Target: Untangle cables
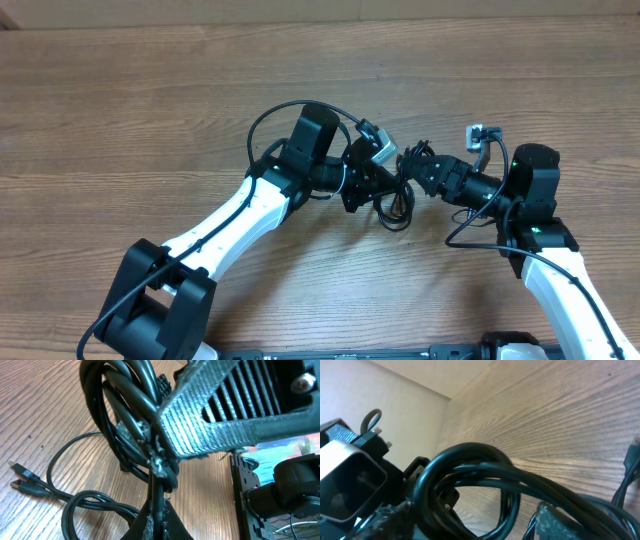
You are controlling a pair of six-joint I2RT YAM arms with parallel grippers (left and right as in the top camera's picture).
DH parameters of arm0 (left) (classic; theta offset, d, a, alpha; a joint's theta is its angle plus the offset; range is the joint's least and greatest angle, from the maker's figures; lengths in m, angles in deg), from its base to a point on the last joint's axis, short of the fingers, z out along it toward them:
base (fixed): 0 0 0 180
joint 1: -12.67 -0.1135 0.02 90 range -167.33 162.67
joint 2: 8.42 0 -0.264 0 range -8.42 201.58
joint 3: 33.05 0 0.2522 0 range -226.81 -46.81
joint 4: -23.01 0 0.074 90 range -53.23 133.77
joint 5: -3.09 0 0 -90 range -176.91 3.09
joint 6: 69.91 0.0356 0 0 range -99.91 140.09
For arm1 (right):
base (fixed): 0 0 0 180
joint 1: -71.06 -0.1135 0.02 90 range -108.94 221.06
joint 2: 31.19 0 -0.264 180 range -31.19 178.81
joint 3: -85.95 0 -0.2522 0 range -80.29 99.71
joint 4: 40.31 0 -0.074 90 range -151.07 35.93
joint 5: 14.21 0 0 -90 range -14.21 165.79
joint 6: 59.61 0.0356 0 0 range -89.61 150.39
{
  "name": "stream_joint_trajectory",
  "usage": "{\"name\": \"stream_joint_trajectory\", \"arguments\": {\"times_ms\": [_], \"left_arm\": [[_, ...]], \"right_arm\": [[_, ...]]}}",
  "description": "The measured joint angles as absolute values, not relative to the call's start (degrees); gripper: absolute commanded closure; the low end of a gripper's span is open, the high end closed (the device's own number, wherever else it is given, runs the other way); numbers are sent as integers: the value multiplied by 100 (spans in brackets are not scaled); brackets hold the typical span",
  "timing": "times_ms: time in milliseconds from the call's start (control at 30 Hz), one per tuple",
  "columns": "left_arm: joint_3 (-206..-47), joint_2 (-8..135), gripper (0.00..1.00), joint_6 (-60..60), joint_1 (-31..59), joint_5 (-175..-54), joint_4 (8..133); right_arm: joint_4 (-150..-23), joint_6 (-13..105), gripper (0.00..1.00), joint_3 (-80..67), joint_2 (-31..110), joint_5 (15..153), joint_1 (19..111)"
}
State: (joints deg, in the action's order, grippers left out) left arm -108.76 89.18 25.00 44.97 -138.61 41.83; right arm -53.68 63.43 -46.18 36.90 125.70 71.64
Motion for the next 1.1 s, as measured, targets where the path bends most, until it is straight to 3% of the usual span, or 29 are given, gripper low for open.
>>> {"name": "stream_joint_trajectory", "arguments": {"times_ms": [200, 533, 767, 967, 1000, 1033, 1100], "left_arm": [[-10876, 8918, 96, 2500, 4571, -13864, 4122], [-10876, 8918, 96, 2500, 4571, -13883, 4120], [-10876, 8920, 91, 2502, 4571, -13883, 4124], [-10876, 8918, 63, 2550, 4571, -13927, 4098], [-10876, 8918, 48, 2548, 4571, -13936, 4098], [-10876, 8918, 0, 2579, 4571, -13942, 4096], [-10876, 8918, 0, 2576, 4571, -13947, 4100]], "right_arm": [[-5288, 6319, 12, -4618, 3690, 12533, 7031], [-5218, 6315, 47, -4618, 3690, 12485, 6946], [-5209, 6332, 59, -4618, 3690, 12492, 6946], [-5224, 6334, 62, -4618, 3690, 12483, 6946], [-5224, 6334, 62, -4618, 3692, 12483, 6946], [-5222, 6332, 62, -4618, 3692, 12485, 6946], [-5224, 6297, 61, -4618, 3692, 12487, 6946]]}}
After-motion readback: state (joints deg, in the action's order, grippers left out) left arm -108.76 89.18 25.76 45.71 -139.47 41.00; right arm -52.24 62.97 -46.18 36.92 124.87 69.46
